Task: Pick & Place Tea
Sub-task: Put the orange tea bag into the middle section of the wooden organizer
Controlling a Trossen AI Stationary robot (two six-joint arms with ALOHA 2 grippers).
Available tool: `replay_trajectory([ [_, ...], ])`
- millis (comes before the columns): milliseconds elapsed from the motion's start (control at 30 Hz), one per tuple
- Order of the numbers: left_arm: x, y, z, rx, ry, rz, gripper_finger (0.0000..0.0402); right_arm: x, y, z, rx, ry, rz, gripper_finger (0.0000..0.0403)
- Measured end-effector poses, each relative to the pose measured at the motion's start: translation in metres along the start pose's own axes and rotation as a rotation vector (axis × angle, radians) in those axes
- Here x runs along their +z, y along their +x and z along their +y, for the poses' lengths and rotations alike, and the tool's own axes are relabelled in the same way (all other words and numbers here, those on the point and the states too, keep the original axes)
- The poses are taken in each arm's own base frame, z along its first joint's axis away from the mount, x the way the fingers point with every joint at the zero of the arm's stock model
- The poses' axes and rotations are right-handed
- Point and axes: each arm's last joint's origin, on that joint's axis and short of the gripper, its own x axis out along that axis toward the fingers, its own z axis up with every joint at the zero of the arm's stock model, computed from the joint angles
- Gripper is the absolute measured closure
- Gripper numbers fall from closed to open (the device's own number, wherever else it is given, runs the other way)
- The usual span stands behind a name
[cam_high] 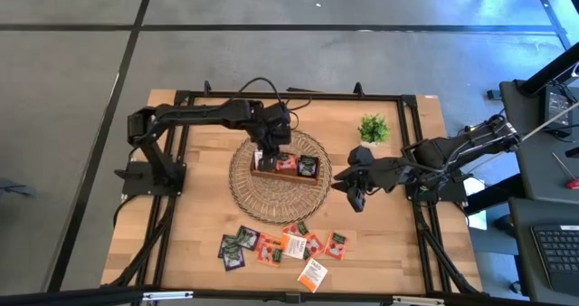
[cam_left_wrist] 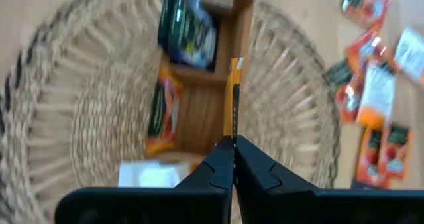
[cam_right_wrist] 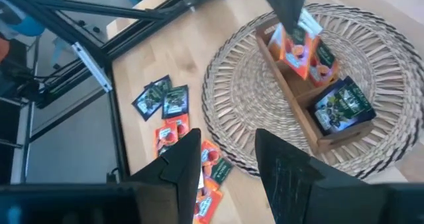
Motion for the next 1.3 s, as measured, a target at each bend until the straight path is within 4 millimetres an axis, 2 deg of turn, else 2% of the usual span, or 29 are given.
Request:
replay_trajectory([
  [267, 0.000, 0.021, 0.010, 0.035, 0.027, 0.099, 0.0399, 0.006, 0.010, -0.007, -0.044, 0.022, -0.004, 0.0257],
  [500, 0.011, 0.033, 0.015, 0.037, 0.044, 0.114, 0.0399, 0.007, 0.012, -0.008, -0.053, 0.027, -0.004, 0.0257],
  [800, 0.011, 0.033, 0.017, 0.216, 0.035, 0.143, 0.0399, 0.006, 0.012, -0.008, -0.051, 0.026, 0.004, 0.0257],
  [1300, 0.012, 0.035, 0.009, 0.202, 0.048, 0.136, 0.0390, 0.005, 0.011, -0.009, -0.059, 0.019, 0.018, 0.0257],
])
